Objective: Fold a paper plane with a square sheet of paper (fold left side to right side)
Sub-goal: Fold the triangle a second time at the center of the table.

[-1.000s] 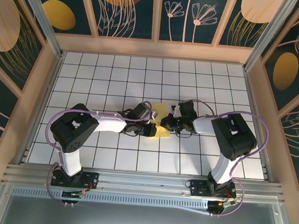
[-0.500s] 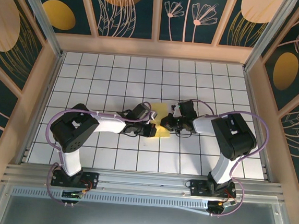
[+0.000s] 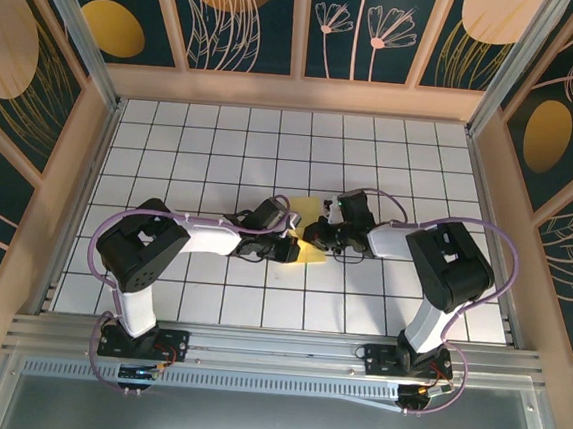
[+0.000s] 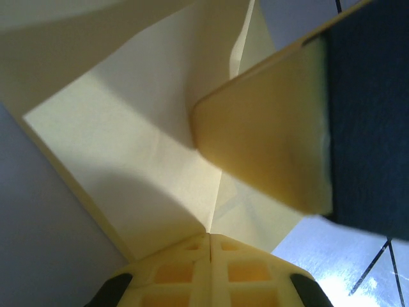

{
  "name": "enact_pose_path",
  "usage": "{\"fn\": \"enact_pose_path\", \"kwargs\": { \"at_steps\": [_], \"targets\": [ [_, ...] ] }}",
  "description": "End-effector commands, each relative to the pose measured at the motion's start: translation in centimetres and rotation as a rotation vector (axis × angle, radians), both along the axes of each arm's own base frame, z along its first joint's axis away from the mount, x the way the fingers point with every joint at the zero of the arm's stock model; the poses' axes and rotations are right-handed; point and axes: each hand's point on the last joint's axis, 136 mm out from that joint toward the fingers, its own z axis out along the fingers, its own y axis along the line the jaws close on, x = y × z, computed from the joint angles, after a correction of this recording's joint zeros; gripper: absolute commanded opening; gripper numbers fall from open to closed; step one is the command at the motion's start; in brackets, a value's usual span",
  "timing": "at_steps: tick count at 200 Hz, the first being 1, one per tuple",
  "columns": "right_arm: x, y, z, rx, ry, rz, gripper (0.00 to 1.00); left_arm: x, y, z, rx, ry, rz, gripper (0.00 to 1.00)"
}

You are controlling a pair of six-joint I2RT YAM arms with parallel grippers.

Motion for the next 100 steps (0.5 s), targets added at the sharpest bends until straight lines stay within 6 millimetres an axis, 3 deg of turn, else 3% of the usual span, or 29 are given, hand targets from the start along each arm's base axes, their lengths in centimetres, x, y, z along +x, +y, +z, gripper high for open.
{"fn": "enact_pose_path", "kwargs": {
  "at_steps": [1, 68, 100],
  "targets": [
    [-0.5, 0.3, -0.6, 0.005, 0.009, 0.002, 0.0, -1.3, 2.0, -2.9, 0.111, 0.058, 0.008, 0.02],
    [-0.1, -1.3, -3.3, -0.121, 0.012, -0.009, 0.0, -1.2, 2.6, -3.2, 0.146, 0.067, 0.026, 0.02],
    [0.5, -2.2, -3.6, -0.13, 0.007, -0.028, 0.0, -1.2, 2.7, -3.3, 0.151, 0.073, 0.031, 0.02]
  ]
}}
